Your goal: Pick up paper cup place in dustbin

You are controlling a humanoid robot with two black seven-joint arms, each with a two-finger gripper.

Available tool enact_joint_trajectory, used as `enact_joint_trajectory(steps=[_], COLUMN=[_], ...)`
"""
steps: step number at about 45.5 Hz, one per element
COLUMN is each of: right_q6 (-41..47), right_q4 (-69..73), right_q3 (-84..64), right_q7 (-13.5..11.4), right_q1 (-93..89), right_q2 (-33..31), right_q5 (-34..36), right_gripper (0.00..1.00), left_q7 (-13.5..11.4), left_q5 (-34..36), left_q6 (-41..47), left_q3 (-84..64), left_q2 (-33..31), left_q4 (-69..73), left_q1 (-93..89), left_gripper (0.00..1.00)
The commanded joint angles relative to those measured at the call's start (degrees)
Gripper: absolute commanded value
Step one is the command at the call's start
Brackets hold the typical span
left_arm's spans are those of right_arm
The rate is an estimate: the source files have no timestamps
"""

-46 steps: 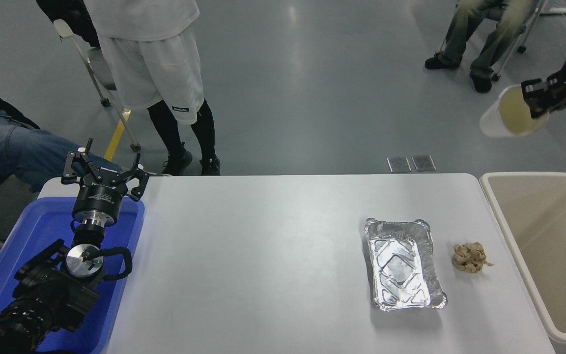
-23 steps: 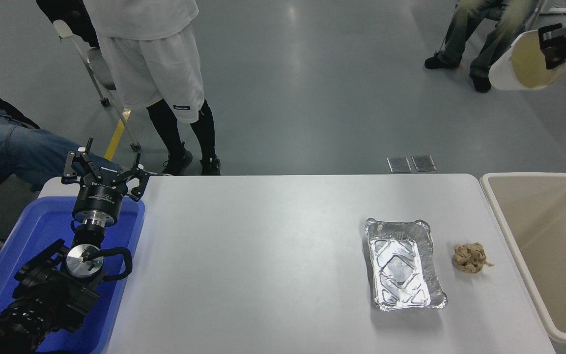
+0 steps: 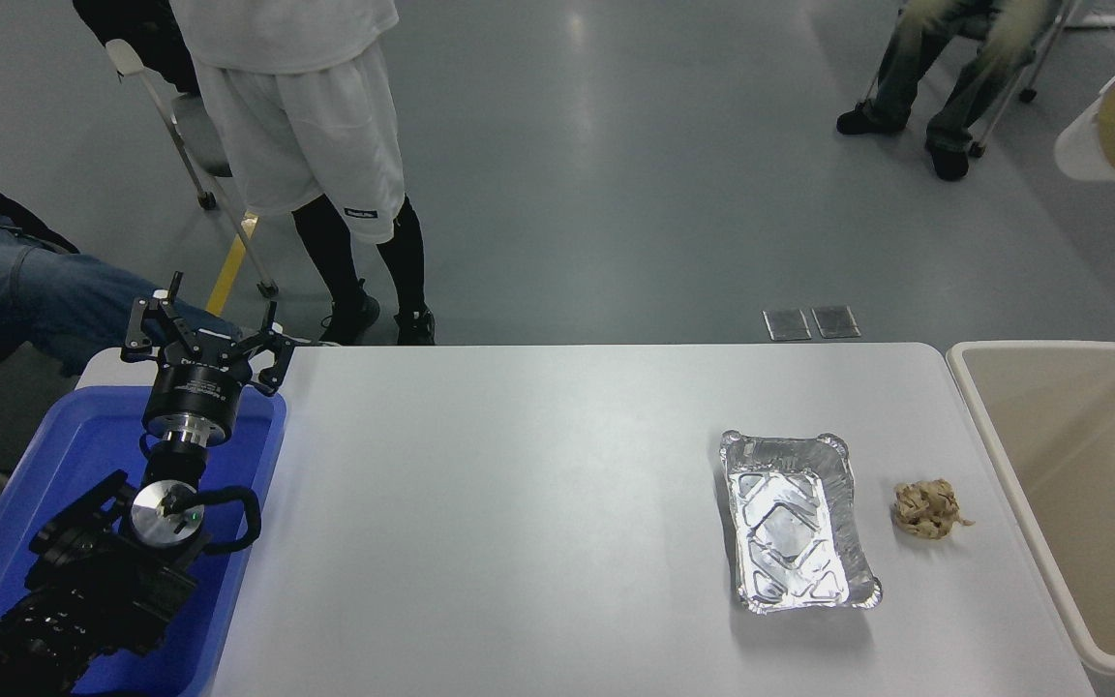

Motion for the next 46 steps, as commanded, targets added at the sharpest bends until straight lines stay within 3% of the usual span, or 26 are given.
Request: enact_joint_trajectory(steps=[1,10,29,46], right_q6=[0.00,0.00,0.00,0.00], right_q4=[-4.02,-9.73,-19.48,-35.75], right_q3=[-0.13,2.24,24.30,39.24], right_q7=[0.03,0.03,0.03,0.03], right_q1=[-7.81,-17.38,-45.95,-65.55], right_q2=[-4.59,-6.52,-7.58,-0.73], right_q5=[-0.71,0.08,1.83,6.93], right_gripper=[0.00,0.00,0.00,0.00], left_q7=[0.00,0.00,-0.09,0.00], left_q5=[-0.01,-0.01,-0.01,-0.01], left_q6=[0.01,0.01,0.09,0.09], left_q3=[0.00,0.00,0.00,0.00], left_q2=[0.00,0.00,0.00,0.00], left_q4=[0.01,0.01,0.01,0.09], left_q1=[0.00,0.00,0.00,0.00], left_gripper=[0.99,0.99,0.99,0.99])
